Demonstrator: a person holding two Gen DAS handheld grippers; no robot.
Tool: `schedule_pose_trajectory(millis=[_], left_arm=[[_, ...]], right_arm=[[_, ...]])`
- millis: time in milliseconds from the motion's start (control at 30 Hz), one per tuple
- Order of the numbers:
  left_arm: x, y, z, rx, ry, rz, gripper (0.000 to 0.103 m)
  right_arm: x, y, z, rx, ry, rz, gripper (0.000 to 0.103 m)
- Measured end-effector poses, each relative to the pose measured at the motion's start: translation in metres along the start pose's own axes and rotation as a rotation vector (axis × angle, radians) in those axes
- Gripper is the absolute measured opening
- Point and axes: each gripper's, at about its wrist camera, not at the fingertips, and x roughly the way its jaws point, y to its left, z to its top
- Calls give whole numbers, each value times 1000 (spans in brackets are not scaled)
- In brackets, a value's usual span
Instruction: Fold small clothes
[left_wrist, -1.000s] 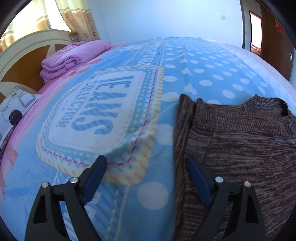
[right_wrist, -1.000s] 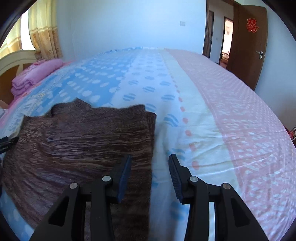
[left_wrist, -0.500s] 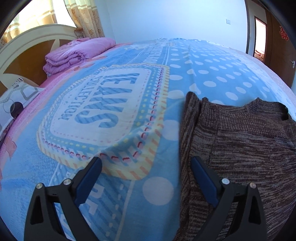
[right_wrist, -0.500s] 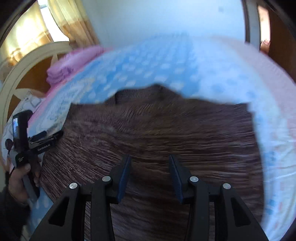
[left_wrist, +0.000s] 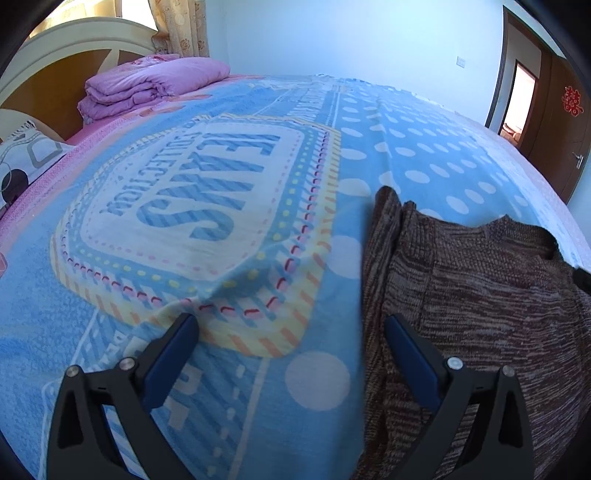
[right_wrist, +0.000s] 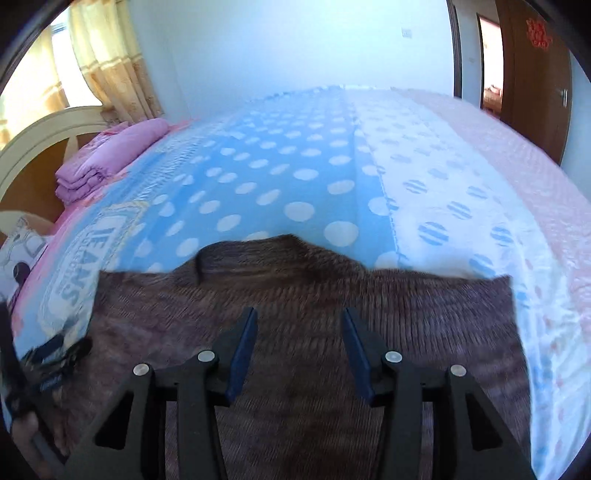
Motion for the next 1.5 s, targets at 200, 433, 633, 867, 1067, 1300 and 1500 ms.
schedule_pose_trajectory(millis=[200,433,633,867,1067,1300,1500], left_arm=[[1,4,3,2,24,-37,103],[5,-11,13,108,30,-56,103],[19,-14,25,136,41,-98,103],[25,-16,29,139,38,-111,103],[28,-17,30,144,35,-125,103],[28,-16,34,138,19,-199,96],[28,-10,35,109,11,-288,77]], right_arm=[[-43,80,-67,-279,2,126,54],[-60,143,-127,-494,-8,145,54],[-66,181,-153,-643,-41,132,54],[-56,204,-157,-671,-26,88,54],[-49,223,-164,-707,-24,35,54],[-44,230,-160,-695,-26,-7,54],[-39,236,-160,-695,-30,-24,52]])
